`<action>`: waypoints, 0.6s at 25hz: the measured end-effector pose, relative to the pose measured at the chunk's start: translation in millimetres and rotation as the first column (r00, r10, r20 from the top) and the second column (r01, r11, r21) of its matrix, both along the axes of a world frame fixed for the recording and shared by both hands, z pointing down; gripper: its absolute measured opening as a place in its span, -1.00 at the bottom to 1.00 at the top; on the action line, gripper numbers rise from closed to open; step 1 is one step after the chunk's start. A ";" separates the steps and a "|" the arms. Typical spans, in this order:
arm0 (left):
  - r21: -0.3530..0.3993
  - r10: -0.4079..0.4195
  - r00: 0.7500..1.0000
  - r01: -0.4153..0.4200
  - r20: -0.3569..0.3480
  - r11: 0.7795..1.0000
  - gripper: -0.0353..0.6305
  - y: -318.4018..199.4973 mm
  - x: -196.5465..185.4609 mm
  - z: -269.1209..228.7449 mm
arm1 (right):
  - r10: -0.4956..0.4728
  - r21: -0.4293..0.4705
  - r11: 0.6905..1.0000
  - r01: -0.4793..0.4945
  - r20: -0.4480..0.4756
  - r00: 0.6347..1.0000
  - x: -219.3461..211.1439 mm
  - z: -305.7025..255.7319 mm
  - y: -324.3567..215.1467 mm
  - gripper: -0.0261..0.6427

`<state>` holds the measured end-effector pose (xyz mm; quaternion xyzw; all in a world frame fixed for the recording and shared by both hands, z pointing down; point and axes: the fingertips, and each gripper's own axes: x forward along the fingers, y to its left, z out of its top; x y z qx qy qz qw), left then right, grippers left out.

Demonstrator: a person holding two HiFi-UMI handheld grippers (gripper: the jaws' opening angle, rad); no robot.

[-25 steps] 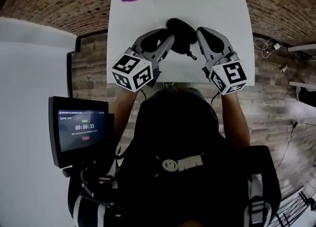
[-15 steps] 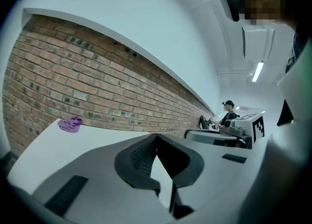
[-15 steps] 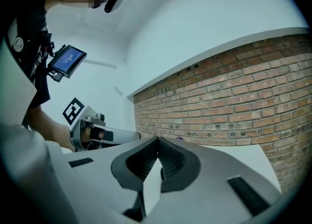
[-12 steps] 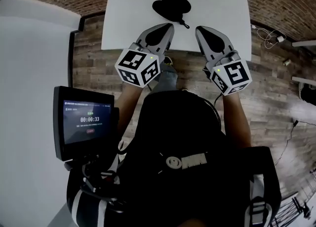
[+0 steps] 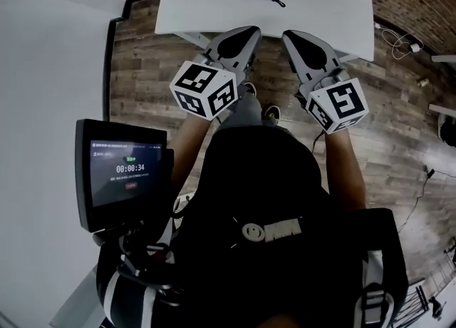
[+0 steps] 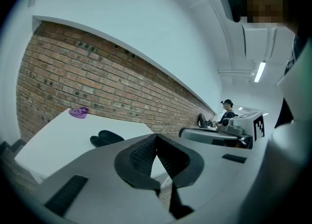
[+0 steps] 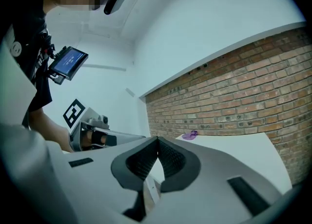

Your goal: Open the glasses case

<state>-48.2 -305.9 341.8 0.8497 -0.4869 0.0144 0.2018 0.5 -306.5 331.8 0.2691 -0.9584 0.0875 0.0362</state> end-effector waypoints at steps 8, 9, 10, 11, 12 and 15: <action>-0.030 -0.003 1.000 0.003 0.003 1.000 -0.88 29.9 -9.1 5.3 | -0.005 -0.025 1.000 0.004 -0.054 0.999 -7.4 10.9 32.4 -0.90; -0.030 0.001 1.000 -0.001 0.004 1.000 -0.88 35.9 -10.3 5.8 | -0.001 -0.028 1.000 -0.001 -0.062 0.998 -8.2 12.0 39.5 -0.90; -0.030 0.006 1.000 -0.006 0.007 1.000 -0.88 41.0 -10.6 6.0 | 0.005 -0.032 0.999 -0.007 -0.069 0.998 -8.2 13.0 45.7 -0.90; -0.028 0.010 1.000 -0.010 0.010 1.000 -0.88 46.5 -10.9 6.0 | 0.011 -0.035 0.999 -0.014 -0.075 0.997 -7.9 14.1 52.3 -0.90; -0.025 0.014 1.000 -0.013 0.013 1.000 -0.88 53.2 -11.7 5.7 | 0.018 -0.037 0.999 -0.021 -0.082 0.996 -8.0 15.2 59.9 -0.90; -0.009 0.023 1.000 -0.023 0.008 1.000 -0.88 84.9 -20.8 4.9 | 0.045 -0.028 0.998 -0.048 -0.107 0.993 -14.8 17.8 92.9 -0.90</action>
